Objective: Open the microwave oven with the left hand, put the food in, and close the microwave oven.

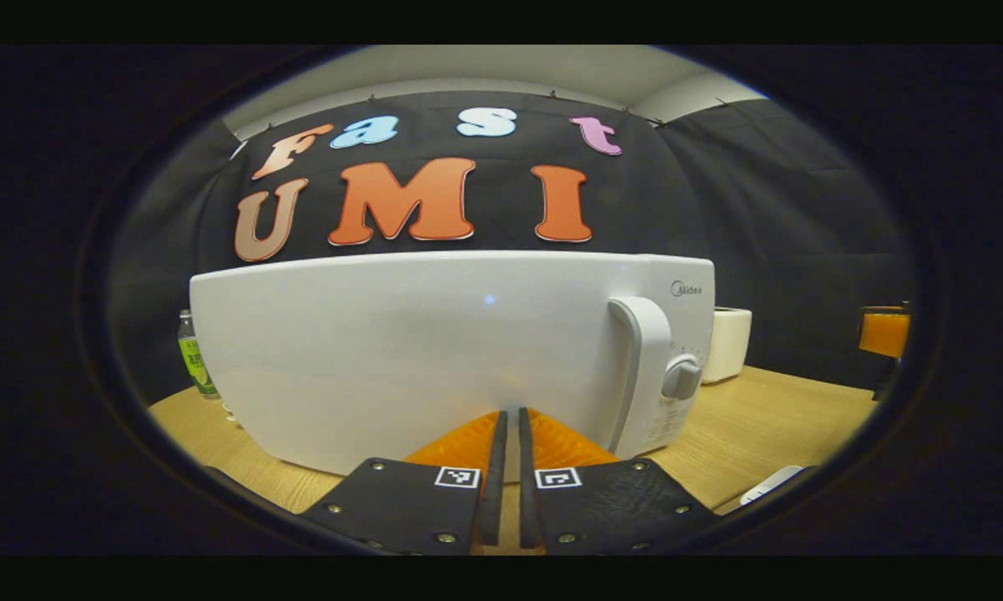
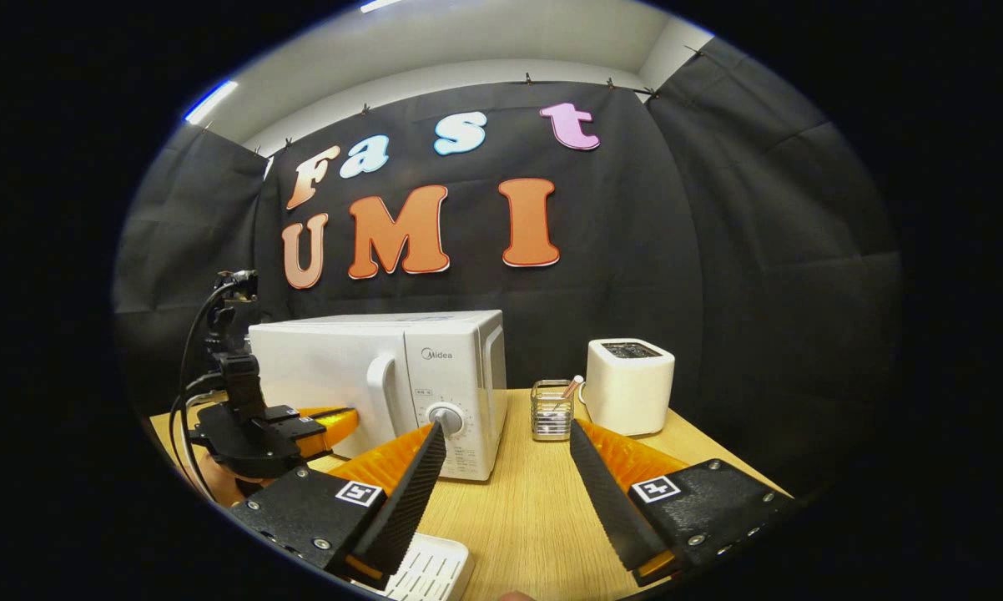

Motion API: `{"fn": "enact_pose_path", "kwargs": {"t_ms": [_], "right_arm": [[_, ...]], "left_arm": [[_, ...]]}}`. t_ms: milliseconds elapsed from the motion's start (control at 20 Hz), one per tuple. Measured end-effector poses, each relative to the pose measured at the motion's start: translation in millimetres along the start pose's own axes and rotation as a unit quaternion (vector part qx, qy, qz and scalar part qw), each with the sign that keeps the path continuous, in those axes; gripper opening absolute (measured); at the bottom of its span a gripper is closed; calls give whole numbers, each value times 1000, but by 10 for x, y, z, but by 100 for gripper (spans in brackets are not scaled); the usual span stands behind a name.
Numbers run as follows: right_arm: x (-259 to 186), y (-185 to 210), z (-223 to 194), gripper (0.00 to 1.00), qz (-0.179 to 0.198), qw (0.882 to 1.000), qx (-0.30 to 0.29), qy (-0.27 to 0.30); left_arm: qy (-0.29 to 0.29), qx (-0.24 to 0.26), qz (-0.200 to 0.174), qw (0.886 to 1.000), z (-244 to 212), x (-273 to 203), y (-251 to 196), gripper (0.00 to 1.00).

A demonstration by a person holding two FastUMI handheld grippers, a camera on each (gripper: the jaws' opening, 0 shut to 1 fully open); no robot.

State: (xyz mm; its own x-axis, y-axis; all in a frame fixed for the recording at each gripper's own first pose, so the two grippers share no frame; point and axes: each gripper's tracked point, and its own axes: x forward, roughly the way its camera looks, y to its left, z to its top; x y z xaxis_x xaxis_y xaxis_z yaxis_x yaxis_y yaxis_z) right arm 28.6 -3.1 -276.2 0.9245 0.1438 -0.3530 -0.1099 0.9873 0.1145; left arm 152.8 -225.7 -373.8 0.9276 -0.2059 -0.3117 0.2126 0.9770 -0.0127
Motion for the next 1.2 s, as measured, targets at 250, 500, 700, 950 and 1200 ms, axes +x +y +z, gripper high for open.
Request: {"fn": "enact_pose_path", "kwargs": {"t_ms": [250,500,700,950,1200], "right_arm": [[-100,18,74,93,-3,1000,-10,0],[-198,101,478,93,-5,999,-20,-25],[-320,194,920,93,-12,998,-37,-53],[-518,383,1429,93,-7,996,-45,-81],[-684,581,1912,93,-2,991,-68,-116]], "left_arm": [[-12,2,-11,1000,217,-92,-62,10],[-48,2,-4,999,953,-607,172,10],[-75,3,20,997,1526,-1171,553,13],[-90,2,55,994,1997,-1854,1143,35],[-105,10,107,989,2307,-2439,1699,75]]}}
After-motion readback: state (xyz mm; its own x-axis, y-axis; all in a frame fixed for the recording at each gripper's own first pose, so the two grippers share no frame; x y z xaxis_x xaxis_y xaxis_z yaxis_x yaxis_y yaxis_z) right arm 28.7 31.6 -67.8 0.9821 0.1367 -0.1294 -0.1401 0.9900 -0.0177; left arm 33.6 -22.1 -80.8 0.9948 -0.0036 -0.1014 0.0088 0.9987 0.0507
